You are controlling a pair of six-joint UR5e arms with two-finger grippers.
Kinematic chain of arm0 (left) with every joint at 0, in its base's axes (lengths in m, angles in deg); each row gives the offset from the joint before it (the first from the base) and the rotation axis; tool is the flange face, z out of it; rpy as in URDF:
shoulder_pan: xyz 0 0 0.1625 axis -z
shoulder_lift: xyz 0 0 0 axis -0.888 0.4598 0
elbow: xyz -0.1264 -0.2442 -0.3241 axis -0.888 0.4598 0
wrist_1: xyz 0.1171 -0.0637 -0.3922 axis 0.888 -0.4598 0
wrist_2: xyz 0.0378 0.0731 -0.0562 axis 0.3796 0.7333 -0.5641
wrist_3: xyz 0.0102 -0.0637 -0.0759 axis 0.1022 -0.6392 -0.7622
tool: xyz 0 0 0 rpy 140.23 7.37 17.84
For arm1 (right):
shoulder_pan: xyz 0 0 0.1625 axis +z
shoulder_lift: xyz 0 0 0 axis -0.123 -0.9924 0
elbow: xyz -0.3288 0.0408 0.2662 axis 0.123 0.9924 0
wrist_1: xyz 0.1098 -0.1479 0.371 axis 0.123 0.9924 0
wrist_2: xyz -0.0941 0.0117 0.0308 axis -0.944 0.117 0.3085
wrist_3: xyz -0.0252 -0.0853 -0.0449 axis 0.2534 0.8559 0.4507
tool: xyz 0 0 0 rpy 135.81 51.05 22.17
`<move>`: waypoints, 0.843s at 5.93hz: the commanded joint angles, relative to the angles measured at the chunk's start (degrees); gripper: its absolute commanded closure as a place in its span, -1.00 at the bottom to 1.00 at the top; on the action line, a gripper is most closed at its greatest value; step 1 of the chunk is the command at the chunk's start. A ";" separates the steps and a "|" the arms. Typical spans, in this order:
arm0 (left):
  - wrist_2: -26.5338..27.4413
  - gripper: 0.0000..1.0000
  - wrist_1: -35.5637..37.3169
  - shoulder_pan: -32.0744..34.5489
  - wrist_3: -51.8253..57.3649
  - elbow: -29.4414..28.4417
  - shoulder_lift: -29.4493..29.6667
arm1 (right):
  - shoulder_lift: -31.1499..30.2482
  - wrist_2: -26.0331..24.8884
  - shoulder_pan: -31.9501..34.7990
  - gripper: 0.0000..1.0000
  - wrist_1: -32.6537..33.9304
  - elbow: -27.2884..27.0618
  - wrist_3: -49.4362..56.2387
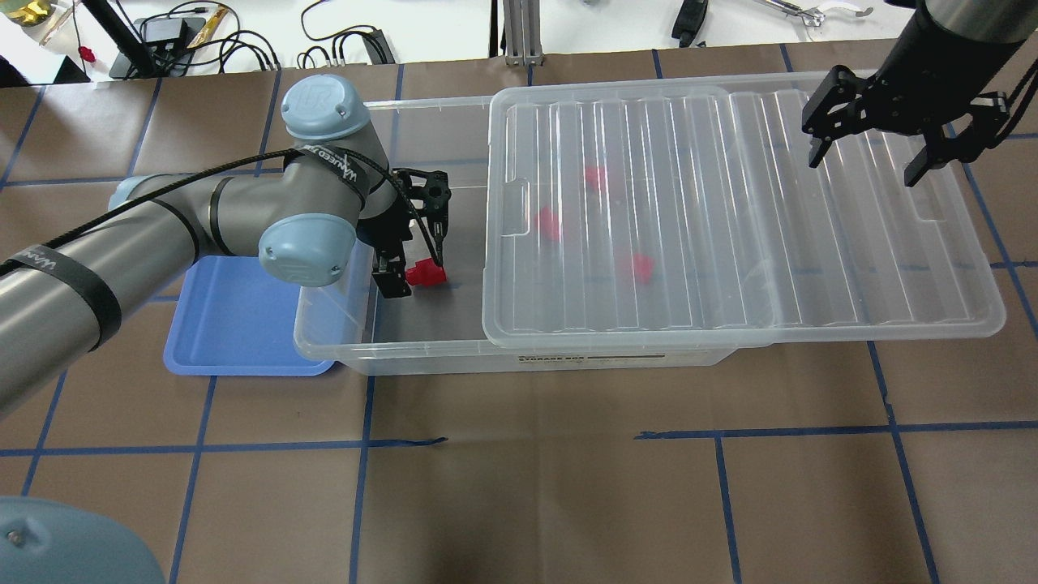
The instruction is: Place red block in blue tray from box
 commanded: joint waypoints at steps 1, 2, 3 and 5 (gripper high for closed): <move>0.59 -0.96 4.11 2.71 -1.86 0.63 2.94 | -0.33 -0.34 1.46 -1.00 -0.03 0.03 -0.19; 0.60 -0.88 4.48 2.73 -1.95 0.63 3.82 | -0.33 -0.96 4.08 -1.00 0.23 0.12 -1.41; 0.77 -0.15 4.66 2.38 -1.52 0.72 3.74 | -0.33 -0.70 5.41 -1.00 0.06 0.12 -4.99; 0.95 0.88 4.57 2.29 -1.78 0.46 3.30 | -0.68 -0.26 7.44 -1.00 0.06 -0.14 -5.90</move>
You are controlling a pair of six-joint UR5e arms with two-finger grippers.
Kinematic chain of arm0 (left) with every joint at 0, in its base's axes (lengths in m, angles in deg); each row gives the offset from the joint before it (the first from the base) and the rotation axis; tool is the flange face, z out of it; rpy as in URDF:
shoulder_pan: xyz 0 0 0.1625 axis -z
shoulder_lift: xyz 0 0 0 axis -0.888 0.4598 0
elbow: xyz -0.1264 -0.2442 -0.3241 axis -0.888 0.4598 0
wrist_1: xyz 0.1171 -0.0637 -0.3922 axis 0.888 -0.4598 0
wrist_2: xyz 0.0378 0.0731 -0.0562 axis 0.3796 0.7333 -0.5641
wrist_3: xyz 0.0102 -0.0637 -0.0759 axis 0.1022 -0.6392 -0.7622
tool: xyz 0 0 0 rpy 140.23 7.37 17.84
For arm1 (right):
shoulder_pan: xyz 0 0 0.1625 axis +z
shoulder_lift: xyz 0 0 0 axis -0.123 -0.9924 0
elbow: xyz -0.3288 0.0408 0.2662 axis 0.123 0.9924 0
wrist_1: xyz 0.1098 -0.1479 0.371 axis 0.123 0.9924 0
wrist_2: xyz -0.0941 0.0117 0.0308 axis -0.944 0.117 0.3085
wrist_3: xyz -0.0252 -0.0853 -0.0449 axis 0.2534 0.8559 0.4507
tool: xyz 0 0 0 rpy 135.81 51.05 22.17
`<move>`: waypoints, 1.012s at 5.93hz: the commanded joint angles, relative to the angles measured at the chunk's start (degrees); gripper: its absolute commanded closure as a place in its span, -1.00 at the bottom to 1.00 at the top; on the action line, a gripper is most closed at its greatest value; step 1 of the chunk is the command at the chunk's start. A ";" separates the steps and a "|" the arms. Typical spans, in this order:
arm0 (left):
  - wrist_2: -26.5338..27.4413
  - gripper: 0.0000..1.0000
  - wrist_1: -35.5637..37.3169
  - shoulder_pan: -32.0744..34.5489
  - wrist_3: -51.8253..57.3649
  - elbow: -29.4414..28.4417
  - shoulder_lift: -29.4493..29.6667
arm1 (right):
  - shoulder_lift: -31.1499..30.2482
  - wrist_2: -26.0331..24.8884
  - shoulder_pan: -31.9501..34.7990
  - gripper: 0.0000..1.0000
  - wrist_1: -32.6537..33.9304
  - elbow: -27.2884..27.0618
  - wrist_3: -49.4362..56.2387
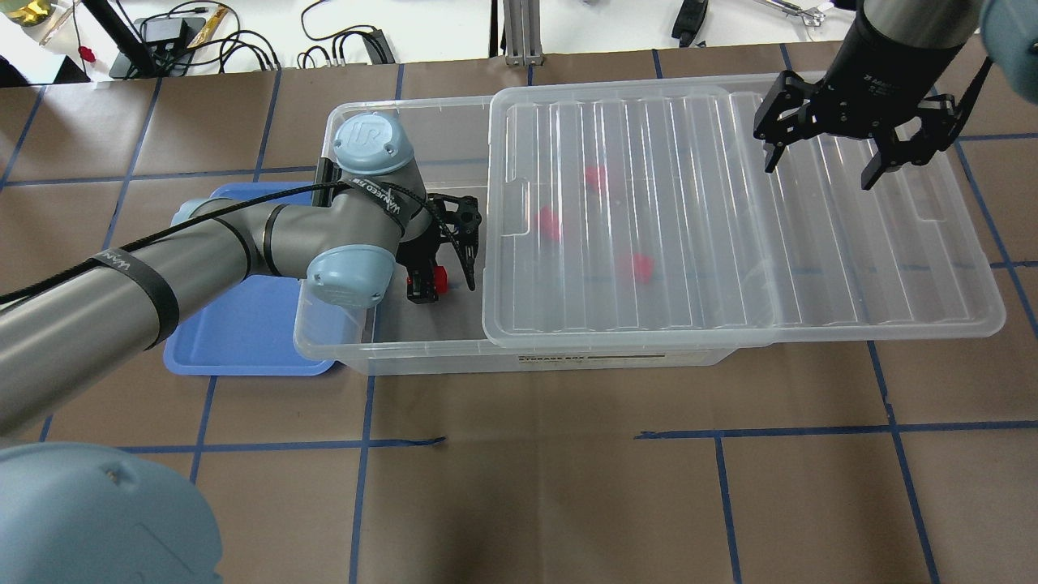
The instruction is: Place red block in blue tray from box
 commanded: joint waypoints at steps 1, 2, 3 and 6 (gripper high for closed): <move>0.35 0.95 -0.81 -0.51 -0.13 -1.40 -1.55 | -0.41 -0.11 2.76 -1.00 0.03 -0.19 -2.15; 0.27 0.95 -2.47 -2.08 -0.13 -2.98 -4.61 | -0.41 0.24 3.82 -1.00 0.21 -0.01 -2.16; 0.27 0.95 -10.67 -2.53 -0.13 -6.99 -8.38 | -0.41 0.41 4.00 -1.00 0.04 -0.01 -1.99; 0.97 0.95 -29.27 -11.11 1.97 -18.01 -12.89 | 0.03 -0.29 3.83 -1.00 0.21 0.08 -1.20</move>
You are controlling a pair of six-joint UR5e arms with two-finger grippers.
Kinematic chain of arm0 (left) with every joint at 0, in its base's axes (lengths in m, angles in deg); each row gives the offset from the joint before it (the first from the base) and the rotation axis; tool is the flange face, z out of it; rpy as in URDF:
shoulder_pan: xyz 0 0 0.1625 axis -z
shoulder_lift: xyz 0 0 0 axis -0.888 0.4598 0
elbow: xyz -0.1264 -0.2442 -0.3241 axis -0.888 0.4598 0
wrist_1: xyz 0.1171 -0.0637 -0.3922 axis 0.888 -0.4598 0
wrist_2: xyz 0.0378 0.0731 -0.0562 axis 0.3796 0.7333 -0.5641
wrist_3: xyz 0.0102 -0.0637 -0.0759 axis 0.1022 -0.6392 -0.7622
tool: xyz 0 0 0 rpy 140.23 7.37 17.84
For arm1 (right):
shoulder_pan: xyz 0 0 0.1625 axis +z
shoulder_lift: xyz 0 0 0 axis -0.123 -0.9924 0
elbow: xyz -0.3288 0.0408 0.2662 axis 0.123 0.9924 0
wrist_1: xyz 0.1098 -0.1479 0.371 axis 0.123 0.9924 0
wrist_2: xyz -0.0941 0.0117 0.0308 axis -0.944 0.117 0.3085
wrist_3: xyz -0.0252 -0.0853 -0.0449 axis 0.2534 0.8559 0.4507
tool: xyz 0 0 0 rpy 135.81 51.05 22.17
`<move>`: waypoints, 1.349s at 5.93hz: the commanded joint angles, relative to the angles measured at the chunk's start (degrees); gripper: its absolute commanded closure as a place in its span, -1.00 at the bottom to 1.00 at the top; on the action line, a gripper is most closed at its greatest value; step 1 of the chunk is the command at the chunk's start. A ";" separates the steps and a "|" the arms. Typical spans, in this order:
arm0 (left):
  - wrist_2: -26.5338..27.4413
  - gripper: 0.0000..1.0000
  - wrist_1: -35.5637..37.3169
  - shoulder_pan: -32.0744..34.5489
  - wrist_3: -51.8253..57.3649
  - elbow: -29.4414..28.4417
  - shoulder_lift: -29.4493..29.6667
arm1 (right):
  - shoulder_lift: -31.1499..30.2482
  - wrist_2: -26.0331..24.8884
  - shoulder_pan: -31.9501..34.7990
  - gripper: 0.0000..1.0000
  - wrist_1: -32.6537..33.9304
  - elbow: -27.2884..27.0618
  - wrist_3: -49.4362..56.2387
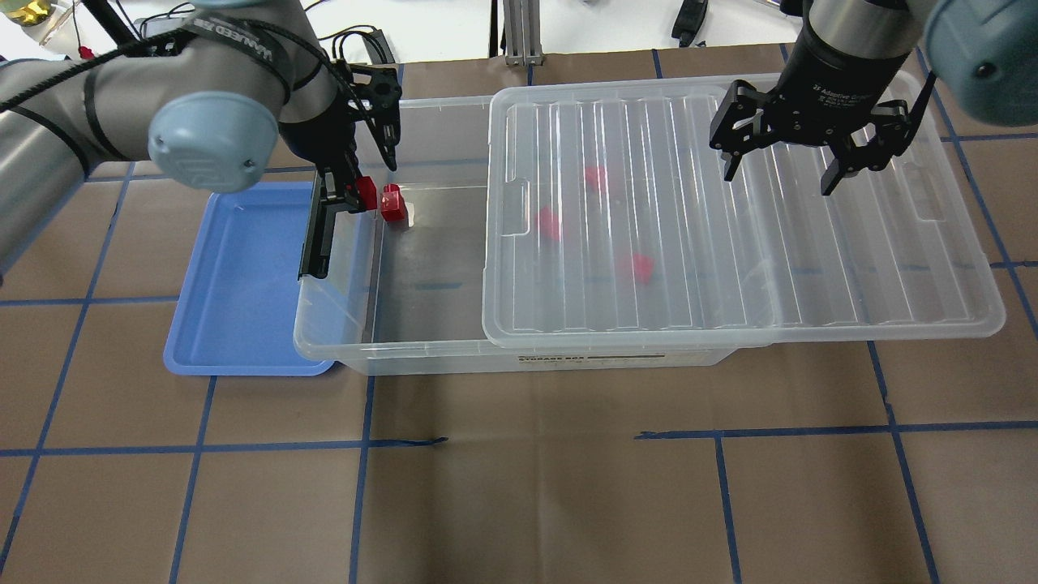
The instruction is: Place red block in blue tray from box
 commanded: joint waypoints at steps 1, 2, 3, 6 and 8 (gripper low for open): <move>0.18 0.95 -4.15 -8.01 3.66 -0.52 -2.34 | 0.12 -0.26 -0.25 -1.00 0.52 0.02 0.28; 0.18 0.95 -3.63 -12.58 12.91 1.23 -2.10 | 0.20 -0.26 -0.77 -1.00 0.61 0.11 0.46; 0.09 0.94 -1.97 -15.15 14.74 3.17 -1.14 | 0.21 -0.52 -1.04 -1.00 0.87 0.02 1.50; -0.08 0.93 20.37 -18.07 21.61 17.20 3.16 | 0.64 -0.53 -17.48 -1.00 1.32 -0.50 23.46; 0.00 0.89 22.57 -18.08 21.62 19.00 7.90 | 4.39 -6.99 -29.03 -1.00 6.02 -0.86 36.45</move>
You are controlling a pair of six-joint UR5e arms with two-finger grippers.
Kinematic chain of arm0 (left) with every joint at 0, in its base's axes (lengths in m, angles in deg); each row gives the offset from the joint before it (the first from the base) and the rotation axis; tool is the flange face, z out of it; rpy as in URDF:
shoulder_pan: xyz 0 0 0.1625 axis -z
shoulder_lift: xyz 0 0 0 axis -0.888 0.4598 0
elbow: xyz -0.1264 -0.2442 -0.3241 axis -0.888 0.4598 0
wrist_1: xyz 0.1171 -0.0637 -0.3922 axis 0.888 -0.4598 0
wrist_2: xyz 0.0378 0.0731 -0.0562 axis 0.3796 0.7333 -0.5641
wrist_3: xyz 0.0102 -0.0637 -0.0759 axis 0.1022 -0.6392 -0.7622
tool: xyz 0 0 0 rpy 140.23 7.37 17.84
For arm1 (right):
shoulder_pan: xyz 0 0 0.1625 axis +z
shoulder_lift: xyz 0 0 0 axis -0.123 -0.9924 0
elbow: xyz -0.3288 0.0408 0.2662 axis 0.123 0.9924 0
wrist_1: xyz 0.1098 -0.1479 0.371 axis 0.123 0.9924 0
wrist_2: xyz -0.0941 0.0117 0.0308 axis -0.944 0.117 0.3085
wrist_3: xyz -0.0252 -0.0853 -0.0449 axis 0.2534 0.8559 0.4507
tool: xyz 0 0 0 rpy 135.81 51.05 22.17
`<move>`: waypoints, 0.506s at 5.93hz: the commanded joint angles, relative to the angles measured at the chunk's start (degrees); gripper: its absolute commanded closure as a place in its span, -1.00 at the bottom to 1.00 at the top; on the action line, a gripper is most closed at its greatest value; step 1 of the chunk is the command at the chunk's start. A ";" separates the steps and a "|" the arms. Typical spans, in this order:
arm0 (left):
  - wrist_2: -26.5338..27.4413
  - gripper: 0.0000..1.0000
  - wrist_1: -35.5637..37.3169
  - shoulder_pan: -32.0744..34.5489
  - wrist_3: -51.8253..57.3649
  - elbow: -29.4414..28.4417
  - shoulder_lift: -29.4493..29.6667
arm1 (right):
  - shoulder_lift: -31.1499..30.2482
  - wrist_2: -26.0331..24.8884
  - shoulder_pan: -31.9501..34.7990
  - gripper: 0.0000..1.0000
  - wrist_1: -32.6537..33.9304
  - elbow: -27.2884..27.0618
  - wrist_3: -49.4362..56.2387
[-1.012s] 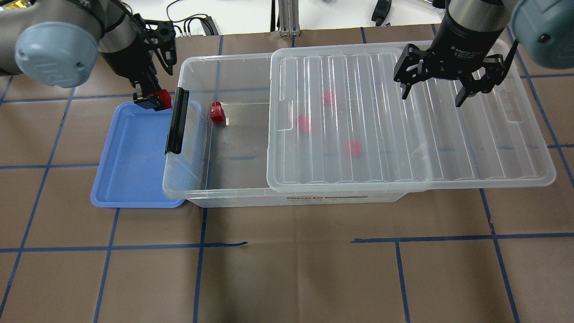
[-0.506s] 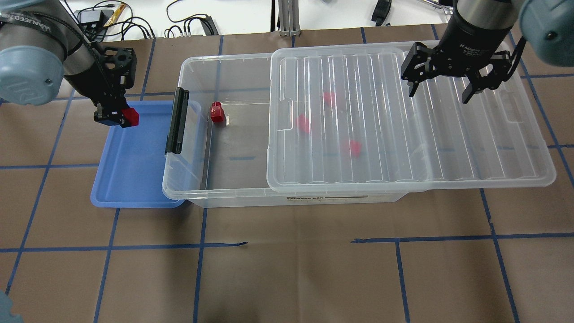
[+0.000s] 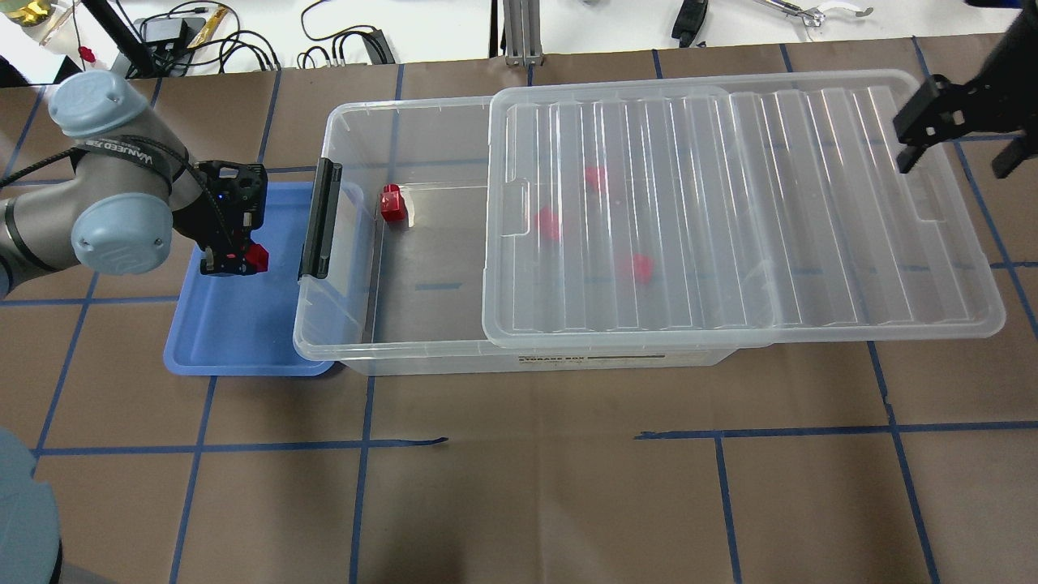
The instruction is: Place red block in blue tray from box
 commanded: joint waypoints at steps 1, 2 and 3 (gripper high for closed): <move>0.02 0.88 4.48 -0.09 -0.01 1.20 4.53 | 6.16 -4.62 -9.63 -1.00 10.10 -0.10 12.07; 0.02 0.70 4.77 -0.09 -0.01 1.03 4.90 | 8.73 -4.72 -12.20 -1.00 12.08 -0.10 15.09; 0.10 -0.95 3.82 0.17 -0.27 0.51 4.12 | 9.71 -4.72 -12.75 -1.00 12.10 -1.06 15.29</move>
